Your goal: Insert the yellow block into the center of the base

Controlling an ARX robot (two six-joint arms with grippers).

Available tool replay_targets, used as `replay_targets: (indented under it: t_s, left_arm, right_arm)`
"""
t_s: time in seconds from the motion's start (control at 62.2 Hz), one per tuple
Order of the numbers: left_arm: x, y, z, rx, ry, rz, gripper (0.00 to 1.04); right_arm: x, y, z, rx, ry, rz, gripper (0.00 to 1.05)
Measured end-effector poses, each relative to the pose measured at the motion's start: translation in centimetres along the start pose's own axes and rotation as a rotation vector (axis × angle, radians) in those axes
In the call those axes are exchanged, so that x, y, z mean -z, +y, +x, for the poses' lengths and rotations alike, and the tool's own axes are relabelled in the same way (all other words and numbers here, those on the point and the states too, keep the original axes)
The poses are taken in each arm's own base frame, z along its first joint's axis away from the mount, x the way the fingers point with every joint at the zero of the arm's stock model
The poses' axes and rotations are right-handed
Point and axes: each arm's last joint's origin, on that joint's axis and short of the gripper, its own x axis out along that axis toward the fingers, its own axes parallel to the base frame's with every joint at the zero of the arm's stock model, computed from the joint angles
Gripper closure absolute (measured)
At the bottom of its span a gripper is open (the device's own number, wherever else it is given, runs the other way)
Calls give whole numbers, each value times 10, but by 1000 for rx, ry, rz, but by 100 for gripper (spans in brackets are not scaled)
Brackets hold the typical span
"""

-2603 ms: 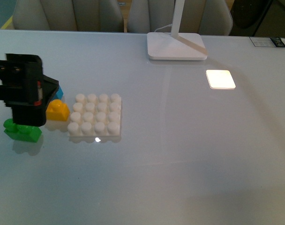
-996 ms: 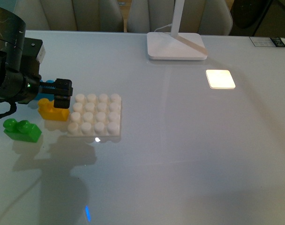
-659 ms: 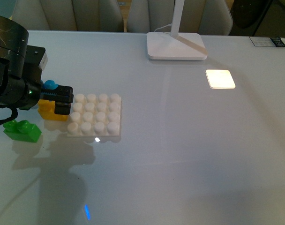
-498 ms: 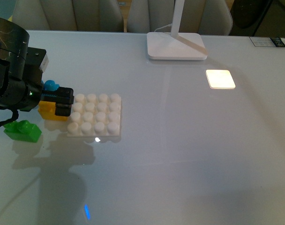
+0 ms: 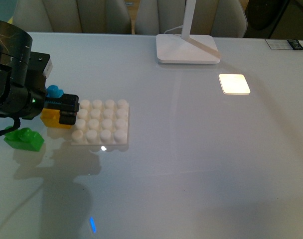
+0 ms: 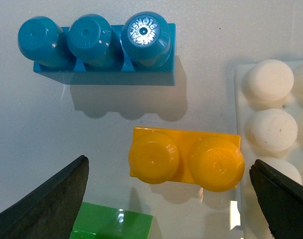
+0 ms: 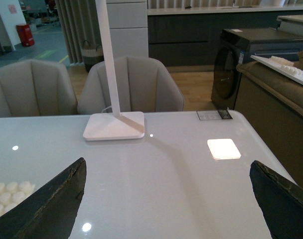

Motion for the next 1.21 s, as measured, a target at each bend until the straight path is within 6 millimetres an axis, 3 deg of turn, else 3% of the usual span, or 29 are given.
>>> replay_targets:
  t_s: [1.205]
  left_arm:
    - [0, -14, 15, 18, 29, -3, 7]
  right_arm:
    - [0, 0, 0, 0, 0, 0, 9]
